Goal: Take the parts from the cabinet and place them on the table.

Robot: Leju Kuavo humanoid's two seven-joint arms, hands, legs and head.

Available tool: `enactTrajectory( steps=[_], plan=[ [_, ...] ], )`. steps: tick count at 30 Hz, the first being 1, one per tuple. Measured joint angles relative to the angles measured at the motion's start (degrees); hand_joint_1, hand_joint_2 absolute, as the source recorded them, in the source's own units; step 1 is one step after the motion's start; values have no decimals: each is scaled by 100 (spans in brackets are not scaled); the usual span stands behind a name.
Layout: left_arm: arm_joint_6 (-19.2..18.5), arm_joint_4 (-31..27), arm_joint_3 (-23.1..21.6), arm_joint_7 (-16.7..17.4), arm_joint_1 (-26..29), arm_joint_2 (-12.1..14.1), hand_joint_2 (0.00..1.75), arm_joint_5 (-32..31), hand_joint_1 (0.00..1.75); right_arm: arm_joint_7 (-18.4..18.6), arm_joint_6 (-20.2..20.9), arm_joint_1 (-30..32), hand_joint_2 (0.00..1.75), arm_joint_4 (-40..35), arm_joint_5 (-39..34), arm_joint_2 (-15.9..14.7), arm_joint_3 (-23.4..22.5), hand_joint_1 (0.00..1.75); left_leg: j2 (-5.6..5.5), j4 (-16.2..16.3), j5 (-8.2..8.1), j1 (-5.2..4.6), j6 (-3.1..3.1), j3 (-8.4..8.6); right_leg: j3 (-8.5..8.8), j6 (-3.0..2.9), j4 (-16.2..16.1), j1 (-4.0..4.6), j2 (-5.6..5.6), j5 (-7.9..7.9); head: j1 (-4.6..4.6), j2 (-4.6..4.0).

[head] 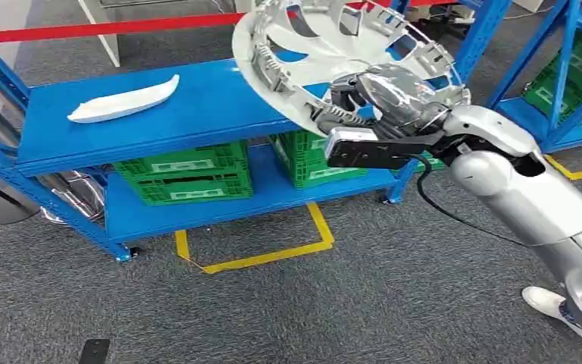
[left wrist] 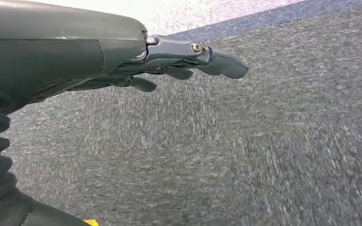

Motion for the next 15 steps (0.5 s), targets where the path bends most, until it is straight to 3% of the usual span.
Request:
enactTrajectory(
  steps=[1, 2, 3, 5, 6, 7, 8, 10, 11, 12, 15],
  plan=[
    [0, 0, 0, 0, 0, 6, 175, 0, 0, 15, 0, -2, 175, -2, 4, 0, -9, 175, -47, 20, -59, 13, -42, -24, 27, -49, -37, -50, 17, 33, 2, 2],
    [0, 0, 0, 0, 6, 2, 175, 0, 0, 37, 0, -14, 175, -4, 13, 0, -11, 175, -153, 213, -219, 18, -74, -83, 27, -75, -37, -56, 48, 41, -17, 2],
    [-4, 0, -2, 0, 11, -7, 175, 0, 0, 46, 0, -12, 175, -4, 15, 0, -7, 175, -199, 555, -418, 28, -96, -218, 27, -88, -36, -56, 72, 40, -22, 0],
    [-4, 0, 0, 0, 20, 2, 175, 0, 0, 50, 2, -5, 175, -4, 13, 0, 29, 175, -222, 1556, -829, 49, -130, -649, 27, -95, -32, -52, 160, 41, -17, 0],
    [-4, 0, 0, 0, 20, 2, 175, 0, 0, 53, 2, -2, 175, -4, 13, 0, 46, 175, -223, 1808, -872, 50, -134, -764, 27, -94, -26, -52, 205, 41, -20, 0],
    [-4, 0, 0, 0, 20, 0, 175, 0, 0, 55, 2, 0, 175, -4, 13, 0, 57, 175, -225, 1775, -773, 52, -132, -756, 28, -94, -15, -54, 248, 41, -17, 0],
    [-4, 0, 0, 0, 20, 2, 175, 0, 0, 57, 2, -2, 175, -4, 11, 0, 57, 175, -227, 1519, -570, 57, -126, -643, 27, -90, -2, -56, 296, 37, -20, 0],
    [-4, 0, 0, 0, 20, 7, 175, 0, 0, 76, 4, -10, 175, -4, -4, 0, 57, 175, -306, 520, -40, 80, -108, -193, 32, -67, 30, -63, 374, 22, -20, 2],
    [-4, 0, 0, 0, 19, 7, 175, 0, 0, 88, 7, -12, 175, -4, -7, 0, 57, 175, -497, 201, -24, 106, -99, -42, 7, -46, 38, -63, 403, 11, -11, 0],
    [-2, 0, -2, 2, 19, 2, 175, 0, 0, 99, 13, -38, 175, -4, -7, -2, 61, 175, -566, 54, -57, 113, -96, -8, -62, -18, 83, -40, 457, 19, -4, 0],
    [-4, 0, -2, 9, 24, 2, 175, 2, 0, 90, 24, -30, 175, -7, -11, -26, 70, 175, -486, 91, -47, 66, -30, -53, -115, 92, 40, -95, 542, 74, -7, 0]
  ],
)
